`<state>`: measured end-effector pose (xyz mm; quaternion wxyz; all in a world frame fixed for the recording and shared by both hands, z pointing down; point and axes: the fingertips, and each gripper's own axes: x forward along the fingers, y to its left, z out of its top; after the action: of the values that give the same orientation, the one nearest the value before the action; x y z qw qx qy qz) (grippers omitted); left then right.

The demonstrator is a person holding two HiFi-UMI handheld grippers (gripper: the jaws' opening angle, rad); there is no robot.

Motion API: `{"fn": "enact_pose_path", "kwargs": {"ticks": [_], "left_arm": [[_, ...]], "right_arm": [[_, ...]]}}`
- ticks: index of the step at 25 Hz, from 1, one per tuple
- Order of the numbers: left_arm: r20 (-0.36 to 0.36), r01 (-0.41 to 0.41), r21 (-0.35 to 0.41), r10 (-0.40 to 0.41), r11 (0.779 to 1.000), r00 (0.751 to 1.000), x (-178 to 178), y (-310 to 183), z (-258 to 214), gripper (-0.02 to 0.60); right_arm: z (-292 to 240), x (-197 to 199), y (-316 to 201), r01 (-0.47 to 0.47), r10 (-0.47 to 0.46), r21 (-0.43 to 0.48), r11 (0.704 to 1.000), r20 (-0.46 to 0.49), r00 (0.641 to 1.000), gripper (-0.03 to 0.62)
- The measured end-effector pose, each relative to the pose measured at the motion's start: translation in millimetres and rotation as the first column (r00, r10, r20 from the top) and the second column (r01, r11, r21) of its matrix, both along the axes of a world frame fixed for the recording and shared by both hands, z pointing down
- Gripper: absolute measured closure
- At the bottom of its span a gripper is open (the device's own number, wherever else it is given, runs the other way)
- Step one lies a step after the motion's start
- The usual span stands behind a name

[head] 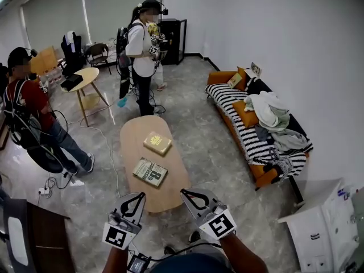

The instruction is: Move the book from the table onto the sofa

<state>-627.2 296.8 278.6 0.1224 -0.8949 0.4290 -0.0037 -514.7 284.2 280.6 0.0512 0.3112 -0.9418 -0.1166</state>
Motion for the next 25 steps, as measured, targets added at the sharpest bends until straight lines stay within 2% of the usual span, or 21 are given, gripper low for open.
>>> {"fn": "enact_pose_path", "kwargs": {"ticks": [9,18,25], "left_arm": [[0.018,0.051,-0.019,-0.050,0.999,0.999,-3,-56,11,0.577],[0.054,0.119,-0.040,-0.116,0.992,0.992,19,-132,18,0.577],[0.069,0.172,-0.052,-0.168,0.984,0.983,30,-167,22,0.577]], "right_arm": [[15,0,-62,0.042,-0.042,-0.023,0.999,0.018,0.999,0.586],[24,9,-145,0.129,-0.126,-0.061,0.990,0.054,0.991,0.586],[32,14,-185,0.187,-0.182,-0.065,0.980,0.070,0.981,0.586]]}}
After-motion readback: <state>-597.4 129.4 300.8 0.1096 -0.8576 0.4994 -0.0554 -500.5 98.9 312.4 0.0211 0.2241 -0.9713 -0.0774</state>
